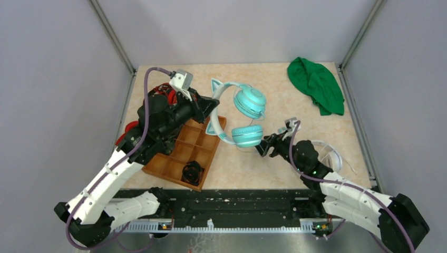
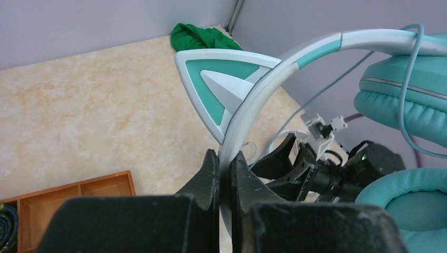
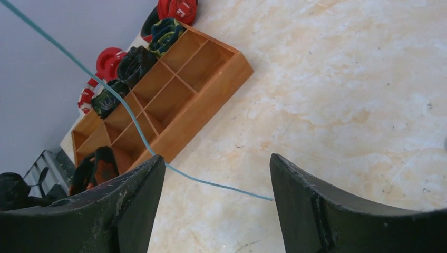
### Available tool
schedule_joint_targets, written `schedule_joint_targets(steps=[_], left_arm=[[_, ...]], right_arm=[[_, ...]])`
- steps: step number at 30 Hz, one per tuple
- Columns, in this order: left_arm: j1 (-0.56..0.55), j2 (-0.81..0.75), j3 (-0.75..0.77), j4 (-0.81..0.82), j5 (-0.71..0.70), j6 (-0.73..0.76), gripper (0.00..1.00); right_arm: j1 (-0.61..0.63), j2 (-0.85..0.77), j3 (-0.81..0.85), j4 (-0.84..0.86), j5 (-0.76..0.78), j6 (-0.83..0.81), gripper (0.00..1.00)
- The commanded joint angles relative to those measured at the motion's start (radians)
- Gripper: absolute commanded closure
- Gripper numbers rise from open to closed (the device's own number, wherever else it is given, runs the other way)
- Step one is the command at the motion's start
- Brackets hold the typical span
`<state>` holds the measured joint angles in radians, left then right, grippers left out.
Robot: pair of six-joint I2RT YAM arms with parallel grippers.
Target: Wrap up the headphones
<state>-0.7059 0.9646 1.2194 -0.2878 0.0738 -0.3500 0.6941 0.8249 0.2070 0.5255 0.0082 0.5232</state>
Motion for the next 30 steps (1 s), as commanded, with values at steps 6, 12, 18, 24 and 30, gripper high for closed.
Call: schedule_joint_targets(steps=[6,12,18,24,30], left_arm=[[-0.001,0.036,0.178,0.073,-0.01,-0.03,1.0],[-0.002,0.06,0.233,0.053,-0.02,-0.02,1.0],[-0.002,0.071,0.249,0.046,-0.003,-0.034,1.0],[-0.002,0.063,0.231,0.06,-0.006,-0.048,1.0],[-0.001,0.063,0.229,0.064,0.003,-0.062,1.0]], right_arm=[[0.017,-0.034,-0.061,0.326,0.009,-0.096,0.24],[0.022,-0.04,-0.09,0.317,-0.059,-0.244,0.2],[0.022,0.036,-0.096,0.37,-0.015,-0.301,0.15],[0.025,0.221,-0.084,0.513,-0.054,-0.265,0.15],[0.028,0.443,-0.048,0.674,-0.025,-0.276,0.15]])
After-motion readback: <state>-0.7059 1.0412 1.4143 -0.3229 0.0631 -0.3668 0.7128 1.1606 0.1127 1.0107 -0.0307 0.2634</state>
